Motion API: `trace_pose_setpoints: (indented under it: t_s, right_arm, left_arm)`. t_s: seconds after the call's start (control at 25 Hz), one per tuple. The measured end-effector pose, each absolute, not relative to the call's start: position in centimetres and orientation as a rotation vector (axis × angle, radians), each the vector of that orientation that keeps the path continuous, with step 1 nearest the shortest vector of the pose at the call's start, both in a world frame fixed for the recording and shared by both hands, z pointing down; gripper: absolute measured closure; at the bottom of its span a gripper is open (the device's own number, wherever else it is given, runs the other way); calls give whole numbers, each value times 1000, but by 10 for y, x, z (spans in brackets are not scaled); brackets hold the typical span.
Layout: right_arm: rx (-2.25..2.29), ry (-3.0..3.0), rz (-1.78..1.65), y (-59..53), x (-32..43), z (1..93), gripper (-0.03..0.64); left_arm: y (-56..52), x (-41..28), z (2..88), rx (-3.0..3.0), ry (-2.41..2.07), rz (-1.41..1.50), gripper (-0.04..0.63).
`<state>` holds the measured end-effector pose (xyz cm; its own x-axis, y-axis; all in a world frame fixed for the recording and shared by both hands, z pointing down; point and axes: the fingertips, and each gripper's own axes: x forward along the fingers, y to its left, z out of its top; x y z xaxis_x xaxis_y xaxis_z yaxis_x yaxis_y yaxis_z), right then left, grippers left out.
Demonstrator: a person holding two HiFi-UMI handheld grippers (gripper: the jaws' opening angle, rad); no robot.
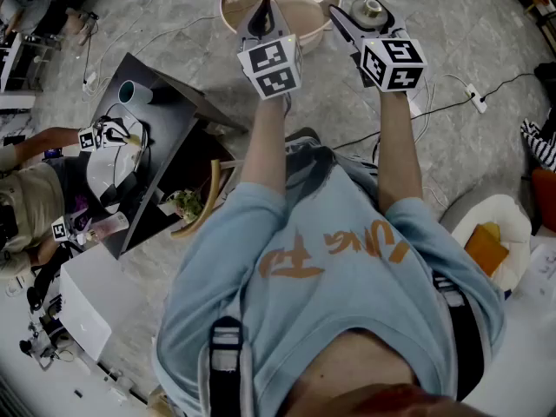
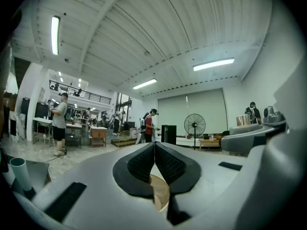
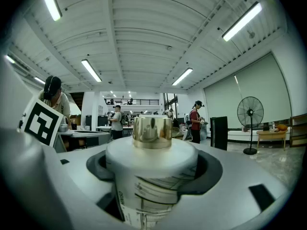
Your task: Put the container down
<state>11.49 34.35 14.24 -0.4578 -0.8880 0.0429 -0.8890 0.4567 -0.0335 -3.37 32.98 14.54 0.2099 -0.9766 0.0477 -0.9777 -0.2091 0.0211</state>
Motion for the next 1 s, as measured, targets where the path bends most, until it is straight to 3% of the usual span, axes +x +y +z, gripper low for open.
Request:
trace_pose_setpoints:
  t_s: [0.64, 1.0]
  right_arm:
    - [1667, -2662, 240, 329, 137, 160, 258]
    - [1658, -2626, 226, 277, 148, 172, 258]
  left_arm:
    - [322, -57, 170, 2298, -1984, 47, 566]
    - [262, -51, 190, 2272, -1954, 21, 566]
